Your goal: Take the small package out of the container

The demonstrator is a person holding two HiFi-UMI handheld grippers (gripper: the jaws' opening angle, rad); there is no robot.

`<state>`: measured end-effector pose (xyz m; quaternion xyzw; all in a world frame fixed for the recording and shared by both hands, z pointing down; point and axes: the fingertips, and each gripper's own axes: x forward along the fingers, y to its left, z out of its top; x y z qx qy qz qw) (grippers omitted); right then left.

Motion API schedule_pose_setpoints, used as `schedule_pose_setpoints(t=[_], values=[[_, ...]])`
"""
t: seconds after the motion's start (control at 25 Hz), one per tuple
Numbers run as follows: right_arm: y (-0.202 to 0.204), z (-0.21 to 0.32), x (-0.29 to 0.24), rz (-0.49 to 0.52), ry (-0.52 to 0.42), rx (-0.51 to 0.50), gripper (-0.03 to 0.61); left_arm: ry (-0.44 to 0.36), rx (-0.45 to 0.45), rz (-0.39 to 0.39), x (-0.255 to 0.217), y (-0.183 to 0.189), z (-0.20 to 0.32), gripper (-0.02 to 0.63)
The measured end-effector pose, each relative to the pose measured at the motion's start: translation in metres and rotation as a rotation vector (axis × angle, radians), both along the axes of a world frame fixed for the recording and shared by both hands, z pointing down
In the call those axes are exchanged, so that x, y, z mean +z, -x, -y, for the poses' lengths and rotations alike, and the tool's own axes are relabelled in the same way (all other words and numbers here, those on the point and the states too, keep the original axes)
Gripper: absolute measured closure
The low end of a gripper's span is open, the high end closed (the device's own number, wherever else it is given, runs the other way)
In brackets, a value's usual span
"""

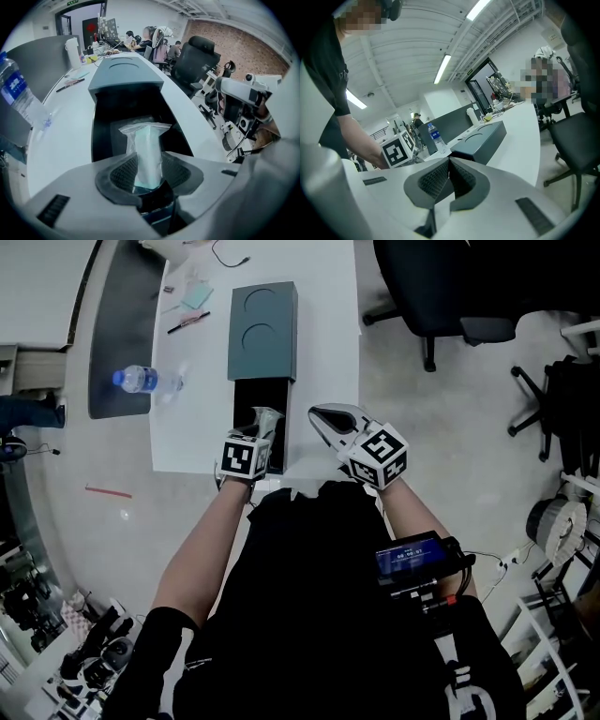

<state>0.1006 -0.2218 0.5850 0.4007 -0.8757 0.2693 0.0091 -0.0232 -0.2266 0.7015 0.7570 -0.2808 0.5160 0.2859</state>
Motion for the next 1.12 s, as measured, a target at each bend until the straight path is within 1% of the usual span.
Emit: schedule_pose_setpoints(t=[0.16, 0.36, 0.52, 0.68, 0.92, 1.12], values=[[-0.005, 0.001, 0.0, 0.006, -0.001, 0.016, 0.552, -0.004, 0.003, 0.017, 0.001, 0.0, 0.003, 0.469], [-0.011, 0.0, 0.003, 0.017, 0.001, 0.03, 0.552, -0.006, -0.025, 0.024, 0.005, 0.002, 0.004, 0.524], [-0.012, -0.001, 0.002, 0.018, -0.003, 0.03, 0.552, -0.035, -0.031, 0.02, -0.003, 0.002, 0.007, 0.531], [-0.009, -0.007, -0.001, 0.018, -0.008, 0.018, 0.552, -0.072, -0.038, -0.017, -0.019, -0.004, 0.007, 0.531], [0.001, -0.007, -0.002, 0.011, -0.015, 0.0, 0.552, -0.107, -0.054, -0.096, -0.036, -0.004, 0.008, 0.531], [0.011, -0.018, -0.005, 0.0, -0.022, -0.018, 0.552, -0.169, -0.084, -0.168, -0.054, 0.002, 0.004, 0.531]])
